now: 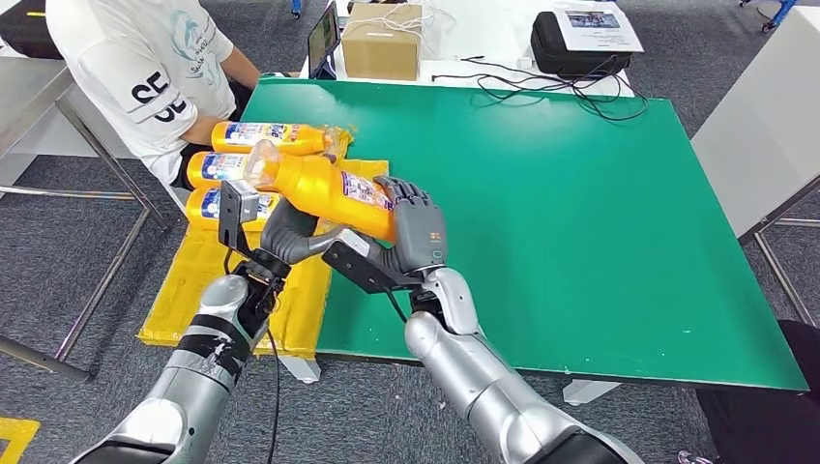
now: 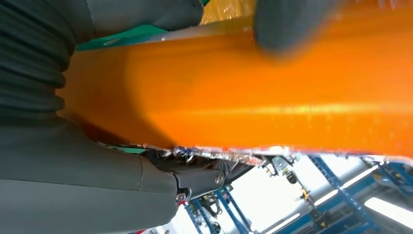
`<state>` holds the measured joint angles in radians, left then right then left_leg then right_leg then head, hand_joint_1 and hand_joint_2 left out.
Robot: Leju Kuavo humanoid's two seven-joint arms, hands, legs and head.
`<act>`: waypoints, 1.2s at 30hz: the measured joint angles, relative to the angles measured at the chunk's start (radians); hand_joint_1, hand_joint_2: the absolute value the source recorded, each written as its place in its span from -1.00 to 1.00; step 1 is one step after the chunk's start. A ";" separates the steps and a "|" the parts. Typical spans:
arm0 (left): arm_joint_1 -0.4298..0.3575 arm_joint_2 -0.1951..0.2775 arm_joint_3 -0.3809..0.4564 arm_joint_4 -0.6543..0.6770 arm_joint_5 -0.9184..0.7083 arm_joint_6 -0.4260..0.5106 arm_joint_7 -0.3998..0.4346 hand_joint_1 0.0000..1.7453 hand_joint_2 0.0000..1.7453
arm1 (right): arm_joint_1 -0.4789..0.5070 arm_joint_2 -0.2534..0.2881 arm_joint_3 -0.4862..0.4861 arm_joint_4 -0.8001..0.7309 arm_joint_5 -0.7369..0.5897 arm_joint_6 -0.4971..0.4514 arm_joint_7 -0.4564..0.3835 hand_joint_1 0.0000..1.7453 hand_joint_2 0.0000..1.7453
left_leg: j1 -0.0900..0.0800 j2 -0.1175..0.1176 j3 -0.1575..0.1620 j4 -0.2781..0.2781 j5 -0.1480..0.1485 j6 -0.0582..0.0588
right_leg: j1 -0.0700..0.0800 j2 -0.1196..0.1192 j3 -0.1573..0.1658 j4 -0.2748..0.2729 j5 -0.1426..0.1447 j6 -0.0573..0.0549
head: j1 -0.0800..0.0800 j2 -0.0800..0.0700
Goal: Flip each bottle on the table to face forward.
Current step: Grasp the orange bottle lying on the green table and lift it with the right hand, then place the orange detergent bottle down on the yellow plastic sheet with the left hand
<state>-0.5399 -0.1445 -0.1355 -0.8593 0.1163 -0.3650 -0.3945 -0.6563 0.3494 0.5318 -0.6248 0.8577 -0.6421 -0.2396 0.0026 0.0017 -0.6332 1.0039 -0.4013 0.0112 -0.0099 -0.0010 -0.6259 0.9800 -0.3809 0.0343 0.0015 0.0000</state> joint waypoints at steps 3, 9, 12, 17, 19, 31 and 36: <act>0.000 0.000 -0.018 -0.015 0.053 -0.043 0.005 -1.00 1.00 | 0.001 0.000 0.030 0.012 -0.010 0.000 -0.001 1.00 1.00 | 0.000 0.000 0.000 0.000 0.000 0.000 | 0.000 0.000 0.000 0.000 0.000 0.000 | 0.000 0.000; 0.014 0.008 -0.057 -0.054 0.112 -0.074 0.019 -1.00 1.00 | 0.008 -0.001 0.058 0.034 -0.031 -0.017 -0.023 1.00 1.00 | 0.000 0.000 0.000 0.000 0.000 0.000 | 0.000 0.000 0.000 0.000 0.000 0.000 | 0.000 0.000; 0.034 0.023 -0.079 -0.081 0.136 -0.092 0.023 -1.00 1.00 | 0.018 -0.006 0.055 0.039 -0.030 -0.031 -0.038 1.00 1.00 | 0.000 0.000 -0.001 0.000 0.000 0.000 | 0.000 0.000 -0.001 0.000 0.000 0.000 | 0.000 0.000; 0.076 0.047 -0.102 -0.132 0.158 -0.097 0.035 -1.00 1.00 | 0.041 -0.027 0.037 0.040 -0.011 -0.037 -0.050 1.00 1.00 | 0.000 0.000 -0.001 0.000 0.000 0.000 | 0.000 0.000 -0.001 0.000 0.000 0.000 | 0.000 0.000; 0.085 0.049 -0.107 -0.146 0.161 -0.089 0.044 0.00 1.00 | 0.051 -0.028 0.035 0.039 0.003 -0.038 -0.052 1.00 1.00 | 0.000 0.000 -0.001 0.000 0.000 0.000 | 0.000 0.000 -0.001 0.000 0.000 0.000 | 0.000 0.000; 0.130 0.049 -0.124 -0.206 0.135 0.037 0.059 1.00 1.00 | 0.083 -0.022 0.028 0.023 0.041 -0.039 -0.025 1.00 1.00 | 0.000 0.000 -0.001 0.000 0.000 0.000 | 0.000 0.000 -0.001 0.000 0.000 0.000 | 0.000 0.000; 0.137 0.049 -0.124 -0.216 0.120 0.071 0.067 1.00 1.00 | 0.090 -0.020 0.025 0.017 0.043 -0.037 -0.017 0.61 1.00 | 0.000 0.000 -0.001 0.000 0.000 0.000 | 0.000 0.000 -0.001 0.000 0.000 0.000 | 0.000 0.000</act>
<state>-0.4033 -0.0958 -0.2600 -1.0753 0.2359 -0.2939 -0.3274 -0.5659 0.3292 0.5573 -0.6079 0.9008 -0.6789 -0.2570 0.0026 0.0016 -0.6343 1.0038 -0.4014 0.0113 -0.0100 -0.0011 -0.6269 0.9799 -0.3811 0.0342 0.0016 0.0000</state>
